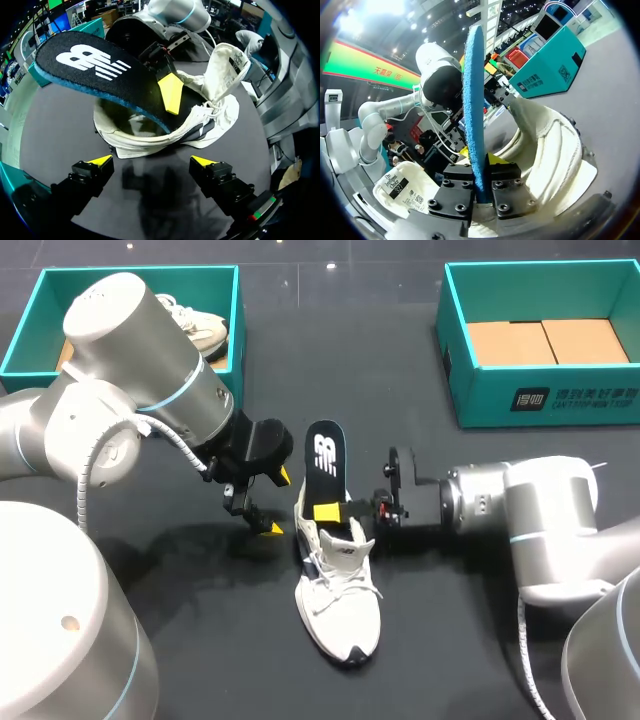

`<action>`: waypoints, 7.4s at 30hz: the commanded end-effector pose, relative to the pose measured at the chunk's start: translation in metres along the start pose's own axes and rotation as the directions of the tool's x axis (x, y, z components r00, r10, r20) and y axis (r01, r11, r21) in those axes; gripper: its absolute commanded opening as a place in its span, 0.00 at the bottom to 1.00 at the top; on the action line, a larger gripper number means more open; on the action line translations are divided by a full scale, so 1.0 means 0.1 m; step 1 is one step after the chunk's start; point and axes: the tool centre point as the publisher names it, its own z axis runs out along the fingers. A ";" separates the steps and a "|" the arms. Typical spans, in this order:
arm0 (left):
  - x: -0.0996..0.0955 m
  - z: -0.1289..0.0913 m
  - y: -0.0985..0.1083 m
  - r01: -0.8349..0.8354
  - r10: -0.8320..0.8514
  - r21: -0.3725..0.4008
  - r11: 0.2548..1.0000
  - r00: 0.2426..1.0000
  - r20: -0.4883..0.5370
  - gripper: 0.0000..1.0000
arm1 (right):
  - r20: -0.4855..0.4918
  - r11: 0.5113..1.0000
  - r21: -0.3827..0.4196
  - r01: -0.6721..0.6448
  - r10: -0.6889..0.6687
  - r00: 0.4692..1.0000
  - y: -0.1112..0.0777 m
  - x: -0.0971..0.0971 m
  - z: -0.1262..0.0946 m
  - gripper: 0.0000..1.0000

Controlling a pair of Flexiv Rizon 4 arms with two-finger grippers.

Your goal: Take the shoe out of the shoebox, open the shoe tongue, remove and reinsert the insole, then place the shoe into the shoebox

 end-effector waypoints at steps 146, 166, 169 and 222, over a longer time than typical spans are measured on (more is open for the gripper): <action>0.00 0.00 0.01 -0.001 0.001 0.000 1.000 1.000 0.000 1.00 | 0.067 0.996 0.091 -0.002 -0.004 0.998 0.38 -0.14 -0.06 0.00; 0.00 0.00 0.01 -0.001 0.001 0.000 1.000 1.000 0.000 1.00 | 0.090 0.996 0.056 -0.065 0.060 0.994 0.10 -0.11 -0.08 0.37; 0.00 0.00 0.01 -0.001 0.001 0.000 1.000 1.000 0.000 1.00 | 0.092 0.996 0.073 -0.043 0.037 0.995 0.18 -0.10 -0.07 0.47; -0.04 -0.85 0.54 -0.193 0.194 -0.075 0.978 0.981 -0.001 1.00 | 0.364 0.959 0.248 -0.135 0.037 0.931 0.58 0.01 -0.81 0.48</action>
